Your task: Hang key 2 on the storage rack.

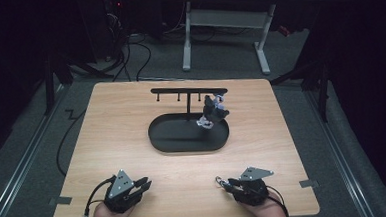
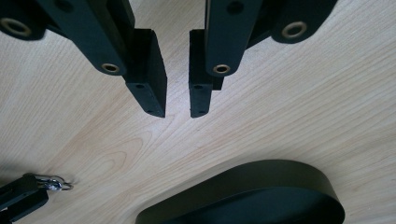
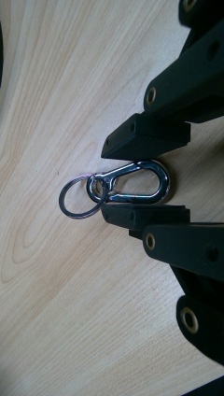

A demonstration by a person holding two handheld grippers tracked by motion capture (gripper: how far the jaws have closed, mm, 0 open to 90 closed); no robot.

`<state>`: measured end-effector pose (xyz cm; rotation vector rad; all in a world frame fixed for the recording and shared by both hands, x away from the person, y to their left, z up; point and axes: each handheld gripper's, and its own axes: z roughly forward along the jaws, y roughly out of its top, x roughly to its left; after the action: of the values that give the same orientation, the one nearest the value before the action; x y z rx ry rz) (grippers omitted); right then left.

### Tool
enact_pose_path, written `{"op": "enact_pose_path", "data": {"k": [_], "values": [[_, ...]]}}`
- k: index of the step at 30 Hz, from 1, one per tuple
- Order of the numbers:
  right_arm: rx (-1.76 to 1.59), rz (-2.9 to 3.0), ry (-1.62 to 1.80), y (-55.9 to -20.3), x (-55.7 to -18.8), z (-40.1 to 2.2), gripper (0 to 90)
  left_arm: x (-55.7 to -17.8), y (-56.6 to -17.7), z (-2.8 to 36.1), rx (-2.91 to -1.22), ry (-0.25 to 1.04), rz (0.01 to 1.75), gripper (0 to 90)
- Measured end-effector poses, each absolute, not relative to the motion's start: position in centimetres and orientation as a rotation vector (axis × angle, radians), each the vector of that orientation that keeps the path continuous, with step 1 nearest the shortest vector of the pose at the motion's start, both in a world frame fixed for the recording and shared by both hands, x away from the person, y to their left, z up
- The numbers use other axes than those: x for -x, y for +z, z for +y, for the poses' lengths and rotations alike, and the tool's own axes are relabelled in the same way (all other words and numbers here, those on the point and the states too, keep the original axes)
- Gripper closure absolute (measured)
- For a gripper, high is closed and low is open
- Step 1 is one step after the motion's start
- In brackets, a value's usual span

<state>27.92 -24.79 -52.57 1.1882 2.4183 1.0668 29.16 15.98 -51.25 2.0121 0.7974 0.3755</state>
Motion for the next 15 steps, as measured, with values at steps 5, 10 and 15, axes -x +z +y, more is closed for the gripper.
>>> {"op": "enact_pose_path", "data": {"k": [5,10,15], "values": [[-1.135,2.439,1.036,-52.47,-27.77,-24.27,68.3,-29.2,-51.29,15.88,-2.013,0.371,0.792,77.2],[-1.097,2.437,1.0,-52.42,-27.6,-23.91,68.5,-29.21,-51.29,15.92,-2.011,0.368,0.79,77.2],[-1.086,2.432,0.986,-52.4,-27.55,-23.81,68.7,-29.21,-51.25,16.04,-2.009,0.365,0.788,77.2]]}}
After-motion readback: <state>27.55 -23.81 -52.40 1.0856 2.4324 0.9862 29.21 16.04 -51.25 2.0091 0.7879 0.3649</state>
